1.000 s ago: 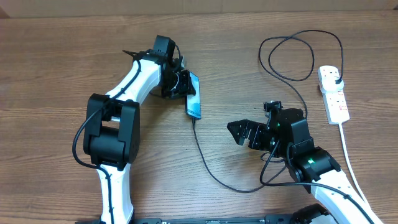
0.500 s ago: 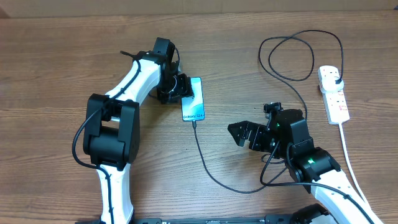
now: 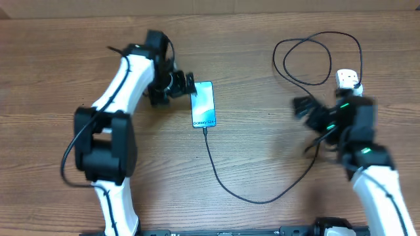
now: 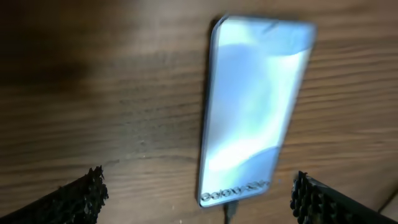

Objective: Plug charger to phone and switch on socket

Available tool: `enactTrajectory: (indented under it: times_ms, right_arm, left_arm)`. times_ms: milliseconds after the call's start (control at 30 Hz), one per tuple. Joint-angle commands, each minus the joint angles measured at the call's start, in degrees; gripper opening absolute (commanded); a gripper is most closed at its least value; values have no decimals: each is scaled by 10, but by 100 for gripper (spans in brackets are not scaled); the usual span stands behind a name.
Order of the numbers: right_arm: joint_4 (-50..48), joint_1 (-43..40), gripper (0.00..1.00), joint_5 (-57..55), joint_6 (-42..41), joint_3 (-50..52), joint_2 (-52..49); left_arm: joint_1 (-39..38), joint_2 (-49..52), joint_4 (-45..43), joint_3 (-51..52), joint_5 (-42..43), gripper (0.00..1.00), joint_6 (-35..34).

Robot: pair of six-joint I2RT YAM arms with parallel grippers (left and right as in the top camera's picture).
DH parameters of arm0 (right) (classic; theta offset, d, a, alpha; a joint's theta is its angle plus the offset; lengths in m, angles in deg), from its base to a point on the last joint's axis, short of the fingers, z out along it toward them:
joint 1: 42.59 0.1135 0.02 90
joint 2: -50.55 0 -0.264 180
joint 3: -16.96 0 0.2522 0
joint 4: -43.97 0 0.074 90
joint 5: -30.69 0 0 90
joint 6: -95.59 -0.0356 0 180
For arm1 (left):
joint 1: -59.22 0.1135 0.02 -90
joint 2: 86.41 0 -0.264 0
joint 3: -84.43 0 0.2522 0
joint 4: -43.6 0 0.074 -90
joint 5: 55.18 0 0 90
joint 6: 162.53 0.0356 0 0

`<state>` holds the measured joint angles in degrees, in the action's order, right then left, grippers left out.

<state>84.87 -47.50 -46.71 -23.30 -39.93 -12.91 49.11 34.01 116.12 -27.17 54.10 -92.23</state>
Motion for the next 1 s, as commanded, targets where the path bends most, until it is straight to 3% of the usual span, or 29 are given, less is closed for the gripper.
enactTrajectory:
  times_ms: [0, 67, 133, 200, 233, 267, 633, 967]
  right_arm:
    - [9, -103, 100, -14, 28, -65, -50]
    - [7, -158, 100, -15, 18, -92, -91]
    - [4, -201, 87, -15, 7, -116, -133]
    - [1, -236, 50, -14, 2, -143, -183]
    - [0, -249, 22, -15, 2, -157, -208]
    - [0, -257, 4, -14, 2, -168, -228]
    - [-81, -277, 4, -14, 2, -222, -407]
    - [-129, -273, 4, -15, 2, -222, -437]
  left_arm:
    - [-14, -101, 6, -29, -2, 100, 51]
    - [-27, -136, 15, -29, -2, 100, 72]
    - [-40, -165, 26, -29, -2, 100, 90]
    - [-56, -191, 33, -29, -2, 100, 102]
    - [-63, -200, 35, -29, -2, 100, 105]
    - [-70, -207, 36, -29, -2, 100, 105]
    - [-121, -215, 28, -29, -3, 100, 105]
    - [-122, -215, 24, -29, -3, 100, 103]
